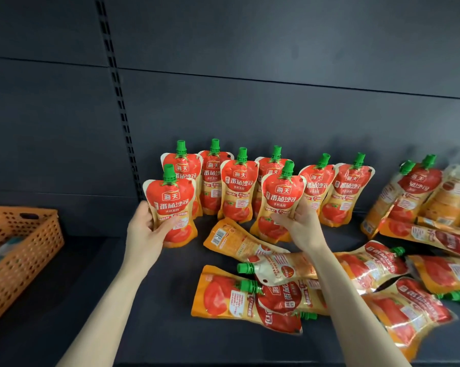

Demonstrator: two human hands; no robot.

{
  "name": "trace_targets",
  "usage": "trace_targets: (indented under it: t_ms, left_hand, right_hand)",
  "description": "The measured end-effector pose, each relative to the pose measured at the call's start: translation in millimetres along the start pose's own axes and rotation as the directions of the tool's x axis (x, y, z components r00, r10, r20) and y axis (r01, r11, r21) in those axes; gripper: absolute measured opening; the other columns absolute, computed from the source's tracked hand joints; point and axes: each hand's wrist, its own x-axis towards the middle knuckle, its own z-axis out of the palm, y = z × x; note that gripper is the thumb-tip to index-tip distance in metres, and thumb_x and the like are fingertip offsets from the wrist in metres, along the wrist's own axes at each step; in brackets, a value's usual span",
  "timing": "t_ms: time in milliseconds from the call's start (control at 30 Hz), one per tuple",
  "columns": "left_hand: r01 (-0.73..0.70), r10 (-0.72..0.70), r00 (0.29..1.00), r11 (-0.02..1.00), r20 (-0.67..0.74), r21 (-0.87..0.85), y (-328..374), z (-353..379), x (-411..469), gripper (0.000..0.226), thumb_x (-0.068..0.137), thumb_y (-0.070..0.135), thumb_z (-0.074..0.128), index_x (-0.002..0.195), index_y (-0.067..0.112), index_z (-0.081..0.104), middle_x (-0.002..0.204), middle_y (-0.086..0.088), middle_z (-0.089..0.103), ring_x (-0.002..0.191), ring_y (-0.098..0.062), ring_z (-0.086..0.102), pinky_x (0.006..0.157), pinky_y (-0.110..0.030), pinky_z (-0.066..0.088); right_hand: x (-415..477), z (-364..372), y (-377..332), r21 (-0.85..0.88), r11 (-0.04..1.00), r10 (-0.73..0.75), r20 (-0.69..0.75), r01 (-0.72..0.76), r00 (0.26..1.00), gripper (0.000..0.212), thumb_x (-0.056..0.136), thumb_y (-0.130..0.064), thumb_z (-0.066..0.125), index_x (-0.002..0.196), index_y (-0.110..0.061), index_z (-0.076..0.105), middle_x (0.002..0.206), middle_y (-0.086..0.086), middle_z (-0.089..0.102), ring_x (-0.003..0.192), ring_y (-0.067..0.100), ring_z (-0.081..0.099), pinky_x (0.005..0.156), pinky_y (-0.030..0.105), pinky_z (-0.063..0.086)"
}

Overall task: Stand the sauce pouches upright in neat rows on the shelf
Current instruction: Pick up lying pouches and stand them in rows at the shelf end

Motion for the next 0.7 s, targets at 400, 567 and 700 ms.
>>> trace_targets:
  t_ms: [400,567,700]
  left_hand:
    - [0.035,-0.042,0.991,0.998,0.125,0.055,-20,23,17,0.034,0.084,0.009,0.066,0.110,0.024,0.050,0.102,0.017,0.060,0.094,0.004,0.059,0.074,-0.017,0.046]
    - [0.031,-0.036,0.994,0.998,0.104,0.049,-31,22,17,0.031,0.085,0.012,0.066,0.111,0.020,0.052,0.107,0.009,0.063,0.101,-0.004,0.060,0.080,-0.025,0.050]
    - [-0.003,0.000,0.999,0.997,0.040,0.081,-35,27,12,0.025,0.085,0.014,0.065,0.107,0.020,0.053,0.103,0.012,0.063,0.099,-0.006,0.060,0.080,-0.026,0.050]
  right_hand:
    - [-4,9,8,-0.113,0.993,-0.025,-0.073,0.017,0.997,0.045,0.080,-0.007,0.071,0.119,-0.008,0.049,0.109,-0.003,0.059,0.104,0.014,0.057,0.084,0.026,0.047]
    - [-5,10,8,-0.131,0.991,-0.021,-0.114,0.005,0.993,0.048,0.082,-0.006,0.069,0.124,-0.006,0.044,0.116,0.001,0.058,0.106,0.013,0.054,0.085,0.027,0.045]
    - [-4,10,9,-0.151,0.989,-0.006,-0.094,-0.008,0.996,0.045,0.085,-0.008,0.065,0.124,-0.008,0.043,0.119,0.002,0.058,0.109,0.015,0.054,0.084,0.024,0.043]
